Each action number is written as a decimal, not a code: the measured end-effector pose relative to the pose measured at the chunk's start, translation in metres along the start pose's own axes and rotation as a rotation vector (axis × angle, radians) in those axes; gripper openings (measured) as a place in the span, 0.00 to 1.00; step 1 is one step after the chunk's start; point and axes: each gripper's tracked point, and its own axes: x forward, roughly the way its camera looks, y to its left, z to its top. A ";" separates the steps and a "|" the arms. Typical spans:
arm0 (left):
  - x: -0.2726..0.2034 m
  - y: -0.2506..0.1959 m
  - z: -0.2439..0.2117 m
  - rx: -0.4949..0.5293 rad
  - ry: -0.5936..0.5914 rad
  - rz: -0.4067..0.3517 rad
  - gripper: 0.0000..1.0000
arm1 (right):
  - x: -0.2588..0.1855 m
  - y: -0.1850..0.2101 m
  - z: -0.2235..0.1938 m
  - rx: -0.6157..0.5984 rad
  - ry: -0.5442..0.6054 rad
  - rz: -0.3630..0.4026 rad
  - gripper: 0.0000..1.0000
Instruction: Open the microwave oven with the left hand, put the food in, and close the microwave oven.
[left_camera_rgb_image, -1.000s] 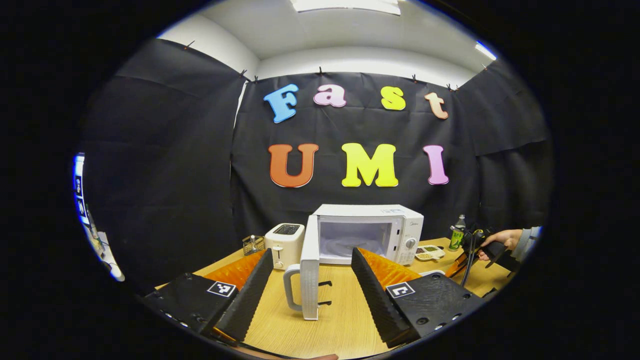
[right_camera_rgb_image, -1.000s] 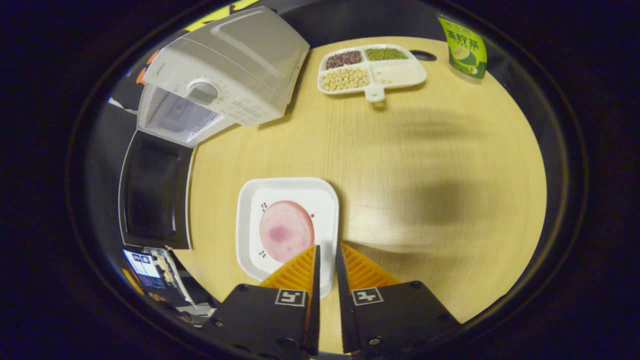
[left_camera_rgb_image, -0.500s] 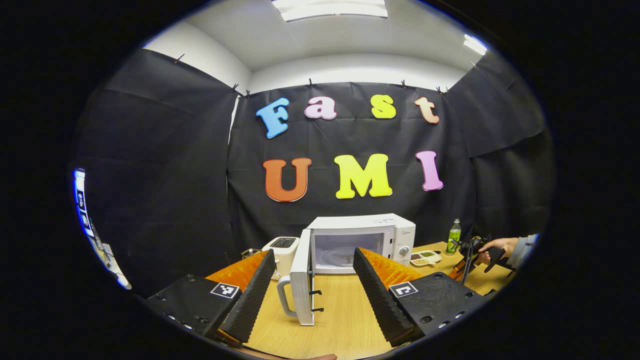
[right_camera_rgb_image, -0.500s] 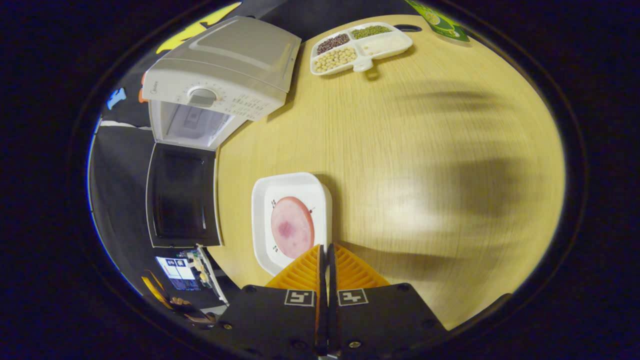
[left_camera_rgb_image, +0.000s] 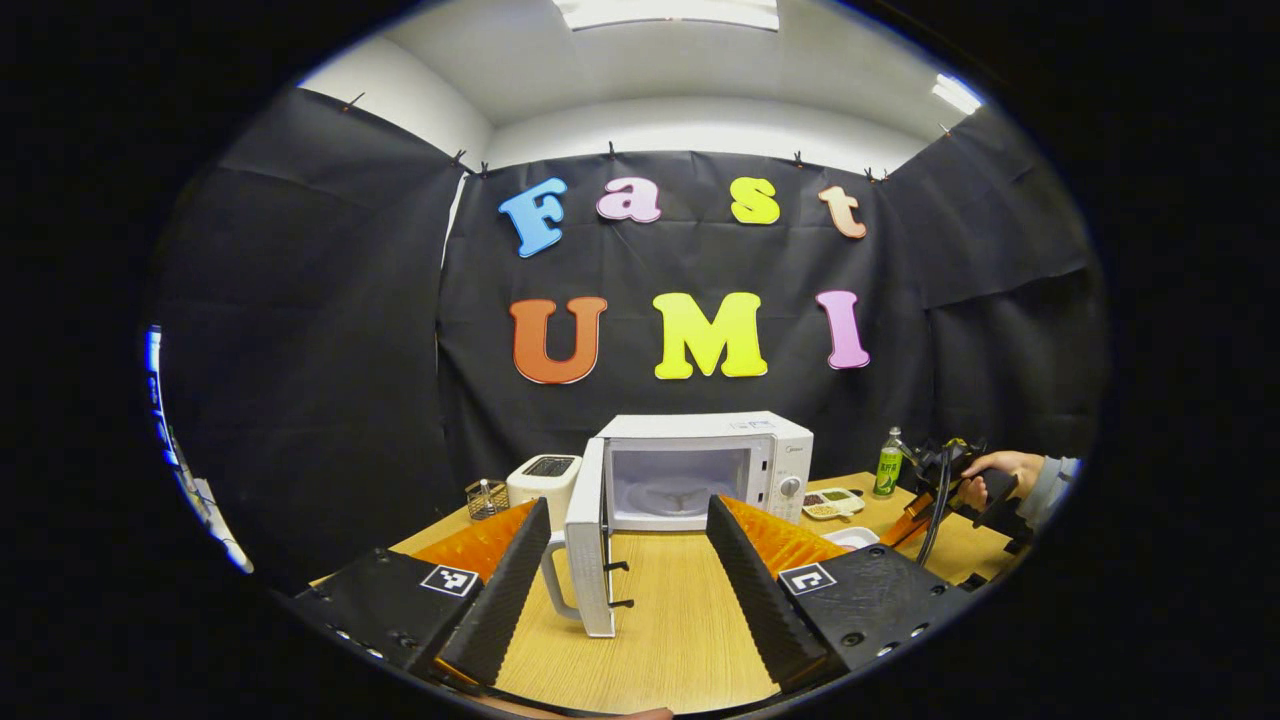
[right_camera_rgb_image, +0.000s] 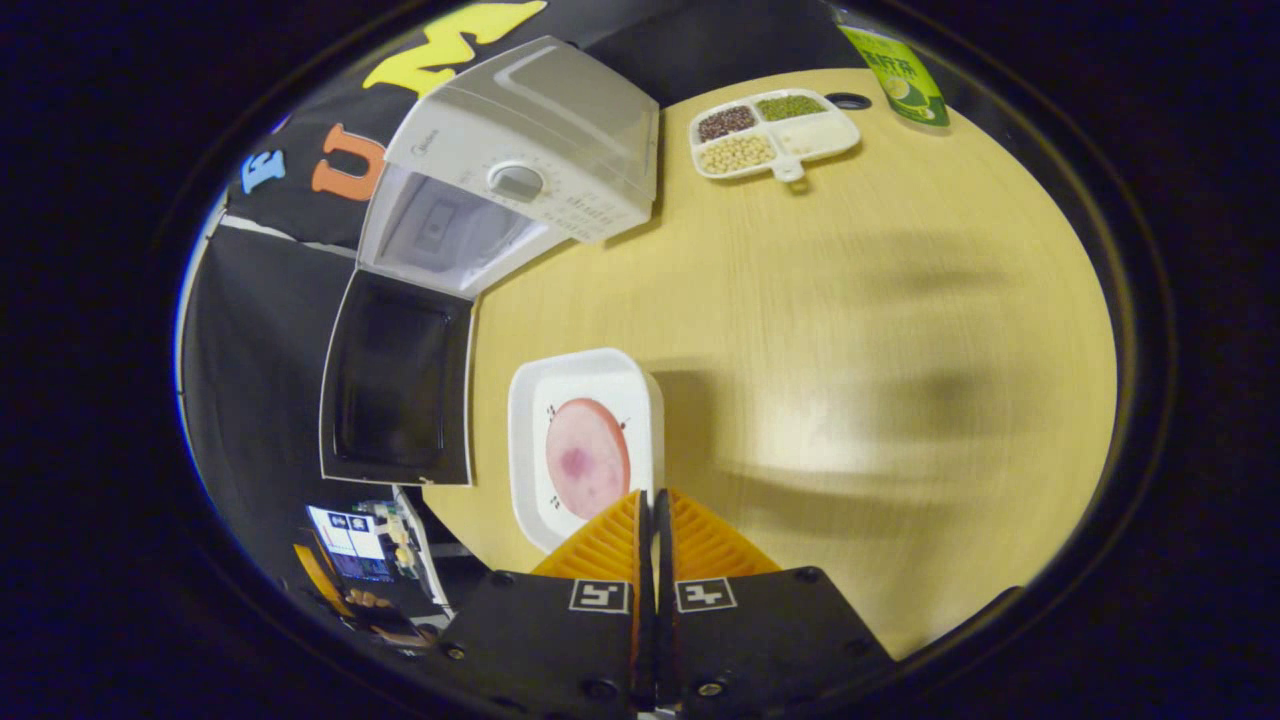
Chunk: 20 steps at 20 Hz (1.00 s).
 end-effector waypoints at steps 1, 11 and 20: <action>0.001 0.005 -0.002 0.002 0.001 0.000 0.93 | 0.007 0.009 0.003 -0.005 -0.003 -0.005 0.04; -0.005 0.055 -0.025 -0.055 0.002 0.017 0.93 | 0.104 0.126 0.059 0.150 -0.145 0.083 0.04; 0.012 0.082 -0.033 -0.058 -0.012 0.034 0.93 | 0.178 0.197 0.133 0.411 -0.424 0.183 0.04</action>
